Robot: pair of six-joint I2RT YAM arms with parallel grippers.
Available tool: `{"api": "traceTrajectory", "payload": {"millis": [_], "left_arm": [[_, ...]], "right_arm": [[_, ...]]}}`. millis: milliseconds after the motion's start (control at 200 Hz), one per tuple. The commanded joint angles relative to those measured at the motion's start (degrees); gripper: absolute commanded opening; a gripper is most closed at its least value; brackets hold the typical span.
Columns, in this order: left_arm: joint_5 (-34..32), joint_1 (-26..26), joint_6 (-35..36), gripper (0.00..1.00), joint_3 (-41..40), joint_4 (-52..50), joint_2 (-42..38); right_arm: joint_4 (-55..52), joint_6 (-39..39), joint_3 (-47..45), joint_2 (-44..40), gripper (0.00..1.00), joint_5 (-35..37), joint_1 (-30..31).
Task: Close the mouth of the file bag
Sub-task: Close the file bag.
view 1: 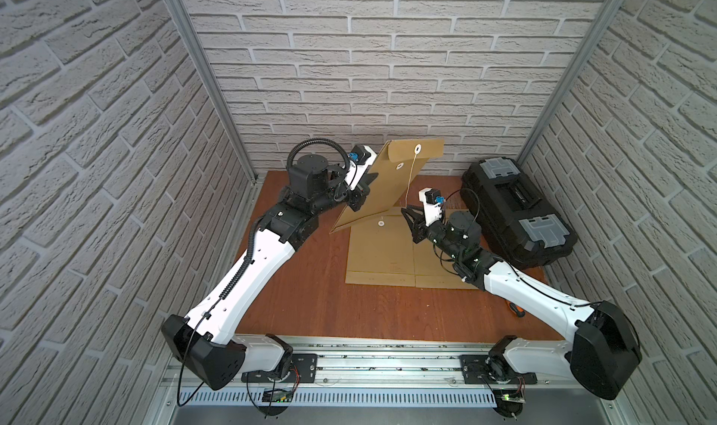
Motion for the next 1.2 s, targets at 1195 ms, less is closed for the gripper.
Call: {"api": "traceTrajectory", "payload": {"millis": [1195], "left_arm": [[-0.13,-1.44,1.70,0.00,3.38,1.32,-1.13]], "right_arm": [[1.19,-4.01,3.28,3.96,0.26,4.45,-2.60]]}}
